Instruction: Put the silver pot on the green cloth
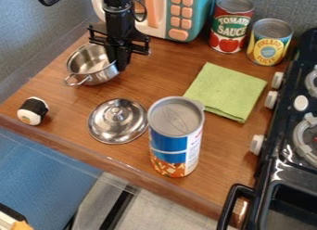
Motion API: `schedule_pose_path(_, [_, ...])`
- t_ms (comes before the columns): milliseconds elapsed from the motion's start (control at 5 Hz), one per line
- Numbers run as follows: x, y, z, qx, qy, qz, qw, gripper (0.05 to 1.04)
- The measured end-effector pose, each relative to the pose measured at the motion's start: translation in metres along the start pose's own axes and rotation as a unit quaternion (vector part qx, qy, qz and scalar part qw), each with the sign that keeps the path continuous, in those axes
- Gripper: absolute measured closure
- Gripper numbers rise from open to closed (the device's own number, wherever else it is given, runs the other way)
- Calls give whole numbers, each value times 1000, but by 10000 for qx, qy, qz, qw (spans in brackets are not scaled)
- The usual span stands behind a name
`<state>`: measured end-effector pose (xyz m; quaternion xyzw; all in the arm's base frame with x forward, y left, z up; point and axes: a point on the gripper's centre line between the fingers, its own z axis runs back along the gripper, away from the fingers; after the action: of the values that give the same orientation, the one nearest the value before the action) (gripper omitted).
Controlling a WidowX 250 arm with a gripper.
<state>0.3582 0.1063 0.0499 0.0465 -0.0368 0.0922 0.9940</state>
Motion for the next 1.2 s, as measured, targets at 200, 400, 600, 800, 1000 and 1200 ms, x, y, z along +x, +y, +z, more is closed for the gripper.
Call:
schedule_pose_path(200, [8,-25,10,-116,-59,92,9999,1007])
schedule_pose_path(400, [4,-75,22,-250,-56,-37,9997,1007])
schedule_pose_path(600, [-1,-117,36,-323,-208,-212,9990,1007])
schedule_pose_path(800, [-4,-161,48,-446,-402,-498,9970,1009])
schedule_pose_path(1000, [-2,-197,53,-553,-533,-748,9942,1009])
schedule_pose_path(1200, [1,-217,44,-589,-529,-814,9935,1009])
